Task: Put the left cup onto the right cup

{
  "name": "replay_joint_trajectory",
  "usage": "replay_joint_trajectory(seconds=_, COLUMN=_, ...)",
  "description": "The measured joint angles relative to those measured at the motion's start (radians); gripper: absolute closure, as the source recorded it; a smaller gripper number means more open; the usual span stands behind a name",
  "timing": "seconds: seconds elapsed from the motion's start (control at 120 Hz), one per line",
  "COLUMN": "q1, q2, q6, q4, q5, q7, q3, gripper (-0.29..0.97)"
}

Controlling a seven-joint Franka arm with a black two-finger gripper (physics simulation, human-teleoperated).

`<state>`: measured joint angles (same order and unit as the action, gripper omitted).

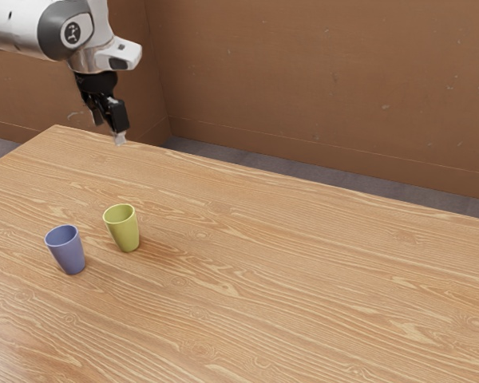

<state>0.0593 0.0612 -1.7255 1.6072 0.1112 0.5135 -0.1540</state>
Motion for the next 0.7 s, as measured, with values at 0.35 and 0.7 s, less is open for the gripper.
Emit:
replay_joint_trajectory(seconds=0.35, q1=-0.013, q2=-0.007, q6=-0.116, q4=0.139, q5=-0.02, q7=0.187, q3=0.001, gripper=0.0)
replay_joint_trajectory(seconds=0.7, q1=-0.019, q2=-0.018, q6=-0.231, q4=0.299, q5=-0.017, q7=0.261, q3=0.001, gripper=0.0)
